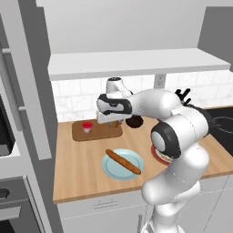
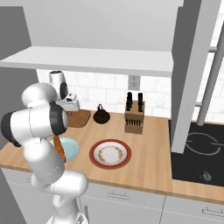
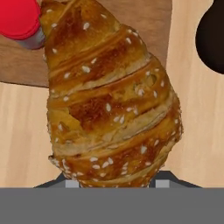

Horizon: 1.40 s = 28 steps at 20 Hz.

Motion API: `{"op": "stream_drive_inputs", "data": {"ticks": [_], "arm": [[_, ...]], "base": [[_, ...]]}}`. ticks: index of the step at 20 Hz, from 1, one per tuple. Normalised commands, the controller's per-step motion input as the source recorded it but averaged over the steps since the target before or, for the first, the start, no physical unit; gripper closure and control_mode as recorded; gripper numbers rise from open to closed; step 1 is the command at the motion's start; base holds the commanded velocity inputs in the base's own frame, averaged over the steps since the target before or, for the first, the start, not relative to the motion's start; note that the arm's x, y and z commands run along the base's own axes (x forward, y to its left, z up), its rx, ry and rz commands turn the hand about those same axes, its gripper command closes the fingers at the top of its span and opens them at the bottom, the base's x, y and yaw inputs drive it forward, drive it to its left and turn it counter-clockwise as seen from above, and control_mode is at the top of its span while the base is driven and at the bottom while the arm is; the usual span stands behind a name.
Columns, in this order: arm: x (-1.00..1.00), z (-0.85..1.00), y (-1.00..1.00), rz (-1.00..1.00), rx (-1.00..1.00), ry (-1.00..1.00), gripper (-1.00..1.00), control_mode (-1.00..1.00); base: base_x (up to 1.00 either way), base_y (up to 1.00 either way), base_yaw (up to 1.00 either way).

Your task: From the different types of pastries on the counter, select a croissant and place it on the cutting board. Then retrieve a jar of jam from the cabinet and place it alongside the croissant on the cutting board.

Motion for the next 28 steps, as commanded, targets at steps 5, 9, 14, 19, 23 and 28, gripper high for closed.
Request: {"op": "stream_drive_inputs", "data": {"ticks": [5, 9, 14, 19, 23, 28], "arm": [[0.50, -0.08, 0.10, -0.15, -0.01, -0.10, 1.00, -1.00], [0.52, -0.06, 0.07, -0.14, 0.00, -0.08, 1.00, -1.00], [0.33, -0.14, 0.06, -0.12, 0.00, -0.06, 1.00, -1.00], [0.10, -0.25, 0.13, -0.10, 0.00, -0.02, 1.00, -1.00], [0.21, -0.36, 0.02, -0.08, 0.00, 0.00, 1.00, -1.00], [0.28, -0.24, 0.00, -0.05, 0.00, 0.00, 1.00, -1.00]], "base": [[0.00, 0.00, 0.00], [0.00, 0.00, 0.00], [0.00, 0.00, 0.00], [0.00, 0.00, 0.00], [0.00, 0.00, 0.00], [0.00, 0.00, 0.00]]}}
